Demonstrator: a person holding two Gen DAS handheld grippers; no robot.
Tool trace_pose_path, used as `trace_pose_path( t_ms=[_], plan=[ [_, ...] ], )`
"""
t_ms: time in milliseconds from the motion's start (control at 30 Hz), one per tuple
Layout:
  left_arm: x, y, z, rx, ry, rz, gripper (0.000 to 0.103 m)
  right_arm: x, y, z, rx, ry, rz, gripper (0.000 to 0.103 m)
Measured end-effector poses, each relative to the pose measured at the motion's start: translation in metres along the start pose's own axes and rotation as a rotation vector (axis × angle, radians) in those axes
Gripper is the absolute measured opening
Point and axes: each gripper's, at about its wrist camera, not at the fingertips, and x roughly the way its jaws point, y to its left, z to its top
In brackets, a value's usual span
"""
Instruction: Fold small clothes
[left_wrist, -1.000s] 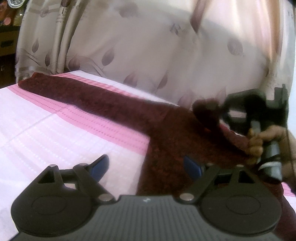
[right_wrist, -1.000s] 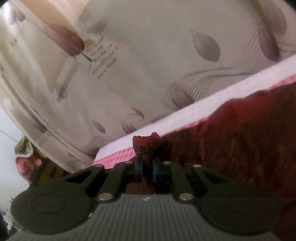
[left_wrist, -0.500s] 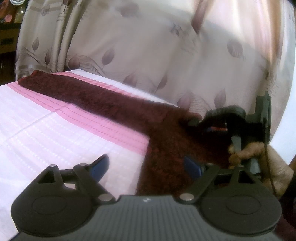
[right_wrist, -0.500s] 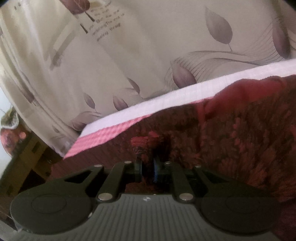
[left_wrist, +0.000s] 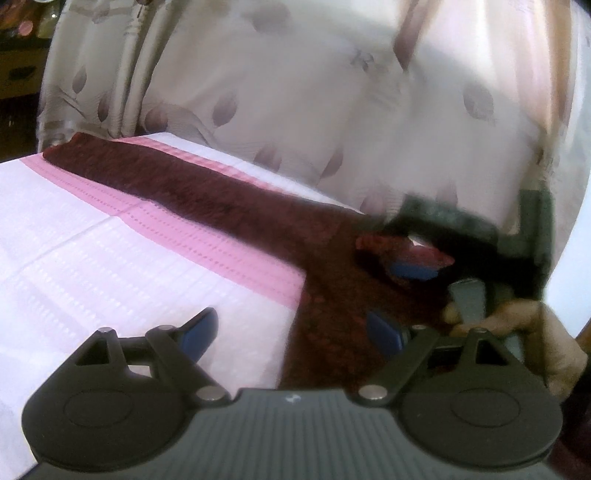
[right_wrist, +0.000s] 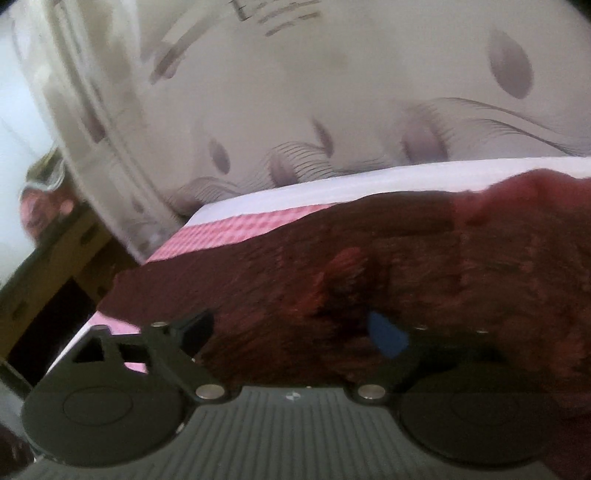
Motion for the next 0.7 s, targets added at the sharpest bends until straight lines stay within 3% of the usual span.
trace_pose_path(
  t_ms=[100, 267, 333, 433, 500, 567, 700],
  plan=[
    [0.002, 0.005, 0.003, -0.029, 0.018, 0.003, 0.088, -0.022, -0.005, 0.001, 0.09, -0.069, 0.073, 0.089],
    [0.001, 0.024, 0.031, -0.07, 0.018, -0.009, 0.088, -0.078, -0.012, -0.014, 0.133, -0.153, 0.092, 0.089],
    [0.002, 0.043, 0.053, -0.101, 0.009, 0.003, 0.088, -0.103, -0.012, -0.025, 0.088, -0.157, 0.066, 0.089],
    [0.013, 0.077, 0.084, -0.155, -0.018, 0.089, 0.087, -0.132, -0.013, -0.043, -0.023, -0.159, -0.002, 0.089],
    [0.025, 0.111, 0.106, -0.226, -0.003, 0.138, 0.087, -0.142, -0.02, -0.055, -0.052, -0.141, -0.033, 0.089],
    [0.039, 0.149, 0.127, -0.321, 0.025, 0.134, 0.087, -0.147, -0.025, -0.064, -0.04, -0.13, -0.046, 0.089],
    [0.067, 0.227, 0.152, -0.608, 0.072, 0.13, 0.087, -0.145, -0.033, -0.077, -0.009, -0.113, -0.048, 0.089]
  ],
)
